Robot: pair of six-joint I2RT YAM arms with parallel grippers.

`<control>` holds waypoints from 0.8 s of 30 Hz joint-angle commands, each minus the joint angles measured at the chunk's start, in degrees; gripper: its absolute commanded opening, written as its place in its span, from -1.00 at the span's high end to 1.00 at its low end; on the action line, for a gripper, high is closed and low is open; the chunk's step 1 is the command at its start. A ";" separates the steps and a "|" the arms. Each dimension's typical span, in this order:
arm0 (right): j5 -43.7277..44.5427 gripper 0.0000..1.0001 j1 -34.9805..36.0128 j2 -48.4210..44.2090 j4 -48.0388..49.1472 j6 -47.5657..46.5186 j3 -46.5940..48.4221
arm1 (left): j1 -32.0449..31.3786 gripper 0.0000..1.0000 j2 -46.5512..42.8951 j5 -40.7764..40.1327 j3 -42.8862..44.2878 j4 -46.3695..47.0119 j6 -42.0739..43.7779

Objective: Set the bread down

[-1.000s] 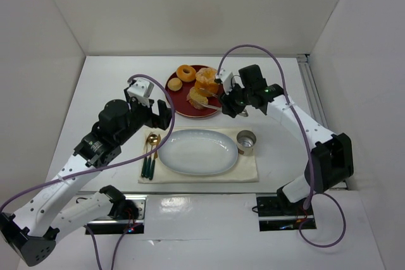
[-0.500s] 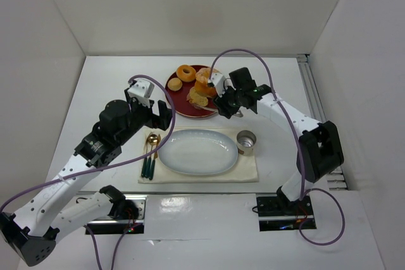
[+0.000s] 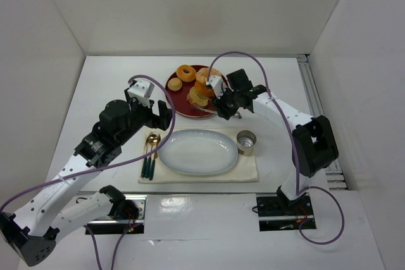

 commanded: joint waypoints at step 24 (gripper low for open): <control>12.12 -0.15 4.51 0.46 0.08 -3.21 2.54 | -0.27 -1.00 -0.35 -0.48 -0.11 3.49 1.28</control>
